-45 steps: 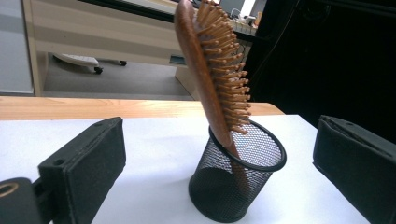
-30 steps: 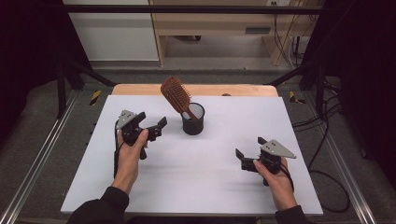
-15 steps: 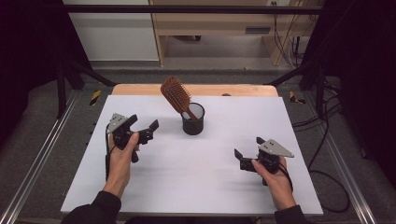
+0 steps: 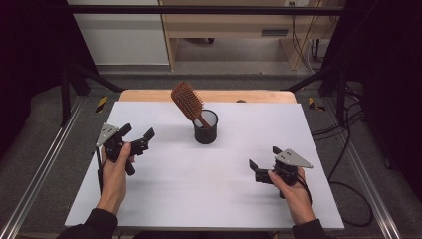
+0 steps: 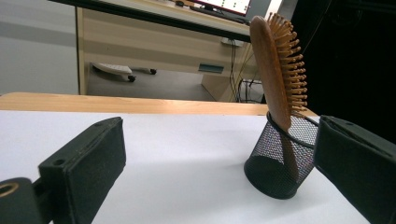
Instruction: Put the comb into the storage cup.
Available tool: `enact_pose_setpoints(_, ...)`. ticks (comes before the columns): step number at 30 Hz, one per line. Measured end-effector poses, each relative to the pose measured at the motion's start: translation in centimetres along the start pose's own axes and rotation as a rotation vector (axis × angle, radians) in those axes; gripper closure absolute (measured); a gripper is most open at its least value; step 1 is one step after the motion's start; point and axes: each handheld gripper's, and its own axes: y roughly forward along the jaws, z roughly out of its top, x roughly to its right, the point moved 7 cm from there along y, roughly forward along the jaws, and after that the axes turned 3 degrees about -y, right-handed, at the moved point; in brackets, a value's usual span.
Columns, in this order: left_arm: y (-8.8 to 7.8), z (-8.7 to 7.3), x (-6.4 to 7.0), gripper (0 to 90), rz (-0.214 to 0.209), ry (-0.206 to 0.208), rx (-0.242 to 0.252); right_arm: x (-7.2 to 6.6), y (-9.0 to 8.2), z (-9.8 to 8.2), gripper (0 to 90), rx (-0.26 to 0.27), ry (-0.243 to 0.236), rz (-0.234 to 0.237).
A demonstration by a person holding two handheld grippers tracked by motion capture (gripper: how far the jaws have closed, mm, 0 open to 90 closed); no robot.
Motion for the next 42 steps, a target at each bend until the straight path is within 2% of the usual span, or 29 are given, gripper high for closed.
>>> enact_pose_setpoints(5,-0.6,-0.4,-0.5,2.8,-0.001,0.014,-0.004,-0.1,0.1,-0.1,2.9,-0.013,0.002,0.005)
enact_pose_setpoints(11,-1.6,-1.0,-1.8,2.8,0.021,0.035,-0.014,-0.1,0.1,-0.1,2.9,-0.014,0.004,0.004)
enact_pose_setpoints(22,-3.9,-2.1,-4.7,2.9,0.062,0.013,-0.011,-0.1,0.1,-0.2,2.9,-0.021,0.005,0.007)
enact_pose_setpoints(24,-4.3,-2.5,-5.1,3.0,0.066,0.026,-0.022,0.0,0.1,-0.2,3.0,-0.023,0.006,0.006)
enact_pose_setpoints(26,-4.7,-2.9,-5.3,3.0,0.066,0.040,-0.030,0.0,0.1,-0.2,3.2,-0.024,0.006,0.008)
enact_pose_setpoints(33,-6.4,-4.5,-6.1,3.0,0.061,0.027,-0.032,-0.1,0.0,-0.2,3.2,-0.026,0.005,0.013)
enact_pose_setpoints(40,-7.8,-5.2,-6.3,2.9,0.048,0.025,-0.007,-0.3,-0.1,-0.1,3.1,-0.027,-0.002,0.021)
enact_pose_setpoints(42,-8.0,-5.2,-6.1,3.0,0.045,0.042,-0.003,-0.3,-0.2,-0.1,3.0,-0.025,-0.008,0.021)
